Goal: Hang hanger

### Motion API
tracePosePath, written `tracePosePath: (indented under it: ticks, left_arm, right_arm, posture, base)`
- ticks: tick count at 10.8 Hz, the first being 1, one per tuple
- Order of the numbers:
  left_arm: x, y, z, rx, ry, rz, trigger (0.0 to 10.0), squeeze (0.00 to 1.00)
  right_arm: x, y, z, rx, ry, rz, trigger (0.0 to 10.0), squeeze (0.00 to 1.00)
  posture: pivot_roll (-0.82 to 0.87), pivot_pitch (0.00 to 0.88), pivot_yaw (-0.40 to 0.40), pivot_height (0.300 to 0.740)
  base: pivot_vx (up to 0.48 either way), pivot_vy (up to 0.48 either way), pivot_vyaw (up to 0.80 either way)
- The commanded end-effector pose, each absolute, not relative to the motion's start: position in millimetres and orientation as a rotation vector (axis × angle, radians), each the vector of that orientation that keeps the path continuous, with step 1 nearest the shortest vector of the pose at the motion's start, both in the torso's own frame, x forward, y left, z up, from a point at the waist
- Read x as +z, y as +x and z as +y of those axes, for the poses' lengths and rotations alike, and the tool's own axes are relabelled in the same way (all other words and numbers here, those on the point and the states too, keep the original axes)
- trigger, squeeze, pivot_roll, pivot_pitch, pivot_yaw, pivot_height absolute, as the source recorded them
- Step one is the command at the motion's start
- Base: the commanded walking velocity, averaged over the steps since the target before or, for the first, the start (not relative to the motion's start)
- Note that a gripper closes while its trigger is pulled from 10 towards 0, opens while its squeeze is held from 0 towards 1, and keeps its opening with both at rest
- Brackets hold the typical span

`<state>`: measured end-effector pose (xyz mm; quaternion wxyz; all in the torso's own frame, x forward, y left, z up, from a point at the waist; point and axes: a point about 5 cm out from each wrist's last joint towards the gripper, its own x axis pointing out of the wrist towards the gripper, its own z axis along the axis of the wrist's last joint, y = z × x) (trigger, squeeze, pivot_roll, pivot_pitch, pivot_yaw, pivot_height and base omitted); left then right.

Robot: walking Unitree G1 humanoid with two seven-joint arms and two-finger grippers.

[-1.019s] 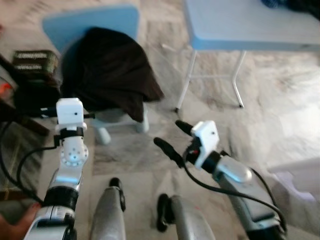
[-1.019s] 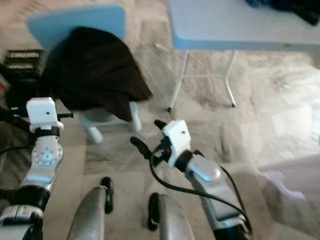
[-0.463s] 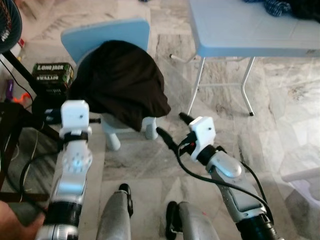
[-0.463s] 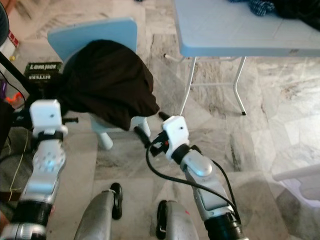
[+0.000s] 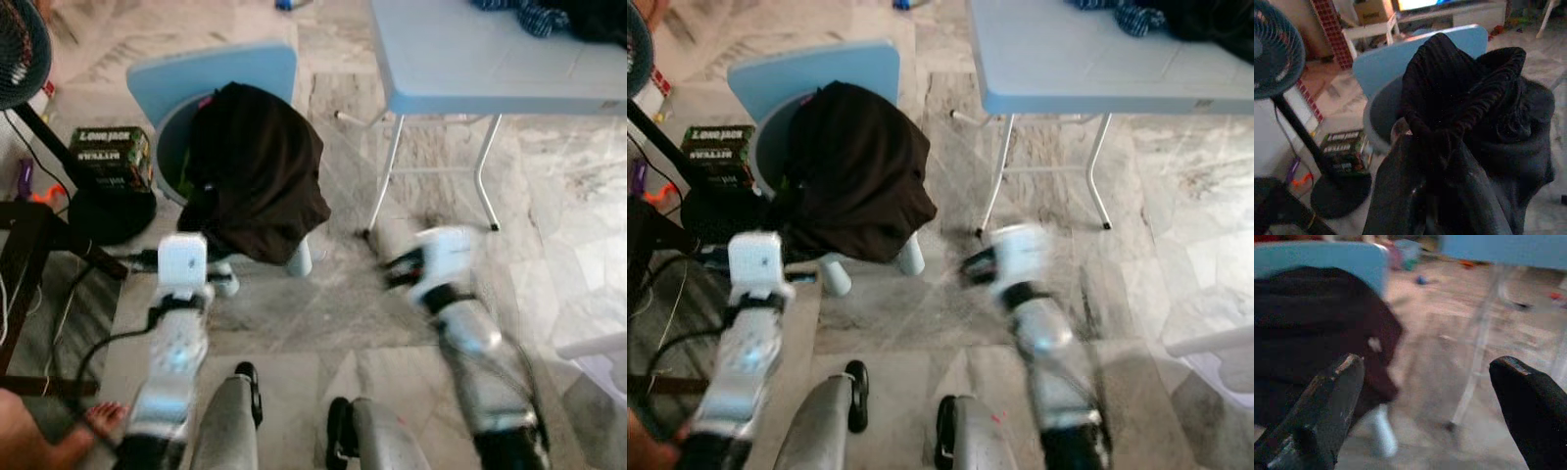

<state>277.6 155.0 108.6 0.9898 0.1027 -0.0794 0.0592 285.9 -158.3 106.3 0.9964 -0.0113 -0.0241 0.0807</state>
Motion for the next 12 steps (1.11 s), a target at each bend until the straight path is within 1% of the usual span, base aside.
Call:
tracePosePath:
  ticks: [1, 2, 3, 6, 8, 11, 12]
  left_arm:
    - [115, 278, 151, 0.108, 0.214, -0.177, 10.0, 0.0]
    - [118, 282, 150, 0.109, 0.206, -0.182, 10.0, 0.0]
    - [120, 286, 151, 0.124, 0.185, -0.18, 10.0, 0.0]
    - [124, 290, 150, 0.141, 0.184, -0.186, 10.0, 0.0]
    - [125, 292, 149, 0.14, 0.187, -0.186, 10.0, 0.0]
    - [128, 293, 153, 0.169, 0.178, -0.208, 10.0, 0.0]
    - [131, 293, 153, 0.149, 0.138, -0.221, 10.0, 0.0]
  right_arm:
    - [104, 287, -160, 0.138, -0.053, -0.045, 10.0, 0.0]
    - [112, 294, -154, 0.159, -0.071, -0.074, 10.0, 0.0]
    - [116, 299, -156, 0.143, -0.057, -0.082, 10.0, 0.0]
    - [113, 296, -162, 0.119, -0.044, -0.085, 10.0, 0.0]
    - [111, 294, -162, 0.114, -0.04, -0.079, 10.0, 0.0]
    - [110, 292, -161, 0.117, -0.039, -0.074, 10.0, 0.0]
    - [109, 291, -162, 0.117, -0.04, -0.074, 10.0, 0.0]
  posture:
    - [0.05, 0.19, -0.039, 0.74]
    - [0.04, 0.187, -0.037, 0.74]
    - [0.03, 0.183, -0.042, 0.74]
    - [0.02, 0.182, -0.043, 0.74]
    - [0.02, 0.183, -0.042, 0.74]
    - [0.02, 0.187, -0.041, 0.74]
    - [0.02, 0.186, -0.043, 0.74]
  base:
    - [0.0, 0.0, 0.0]
    - [0.0, 0.0, 0.0]
    - [0.0, -0.307, 0.0]
    - [0.0, -0.433, -0.73]
    - [0.0, -0.431, 0.0]
    - [0.0, 0.0, 0.0]
    - [0.0, 0.0, 0.0]
